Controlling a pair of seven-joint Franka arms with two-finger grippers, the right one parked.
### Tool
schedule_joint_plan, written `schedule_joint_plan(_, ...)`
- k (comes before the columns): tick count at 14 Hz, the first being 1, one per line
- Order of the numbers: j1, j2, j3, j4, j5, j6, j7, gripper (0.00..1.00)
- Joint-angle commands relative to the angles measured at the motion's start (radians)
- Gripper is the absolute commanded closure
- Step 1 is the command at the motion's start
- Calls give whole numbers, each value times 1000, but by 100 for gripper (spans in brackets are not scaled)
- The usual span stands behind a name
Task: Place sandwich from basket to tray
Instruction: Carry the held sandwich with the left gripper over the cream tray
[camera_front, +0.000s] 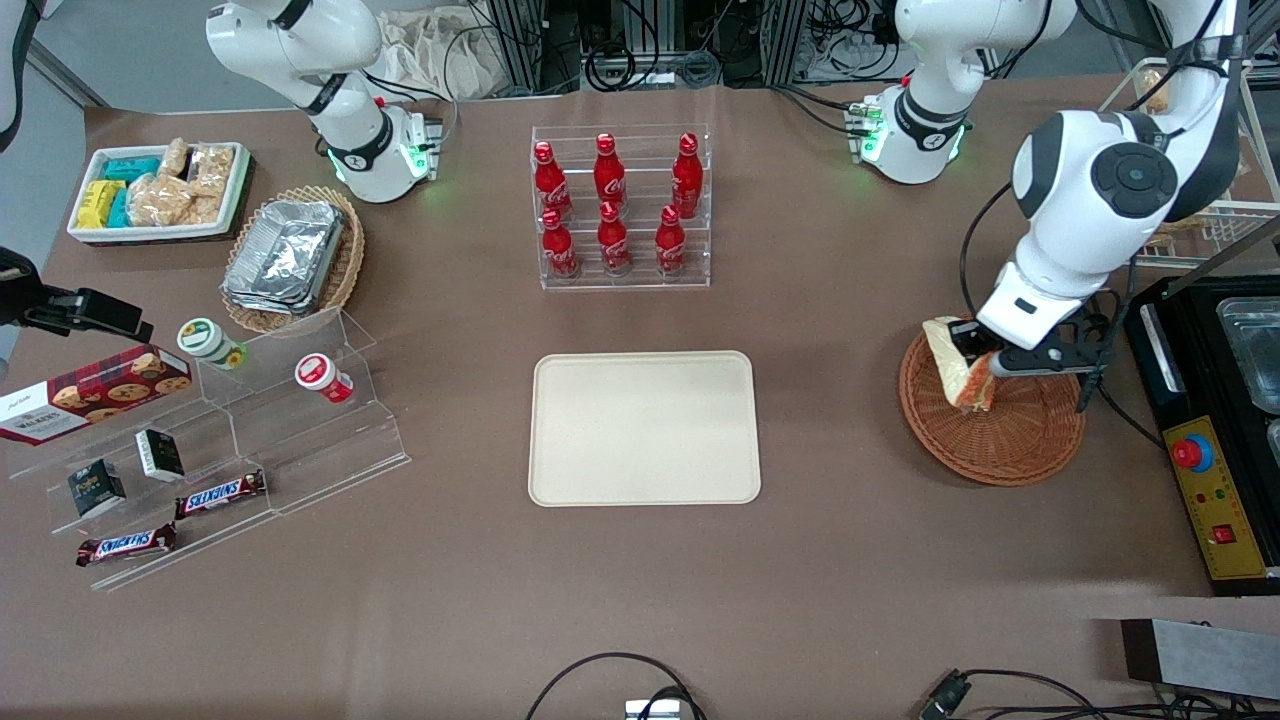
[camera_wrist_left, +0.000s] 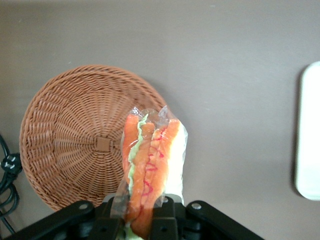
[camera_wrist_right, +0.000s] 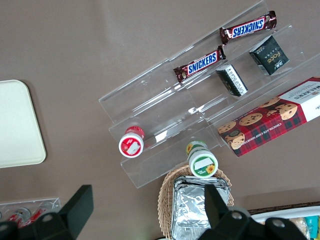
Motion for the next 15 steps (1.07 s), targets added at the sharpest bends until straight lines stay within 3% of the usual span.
schedule_joint_plan(1,0,25,-74,95,12,-88,8,82)
schedule_joint_plan(9,0,169,-283,247,23,-101,-106,77)
schedule_joint_plan(15,-30,315,-367,367,164,-99,-332,77)
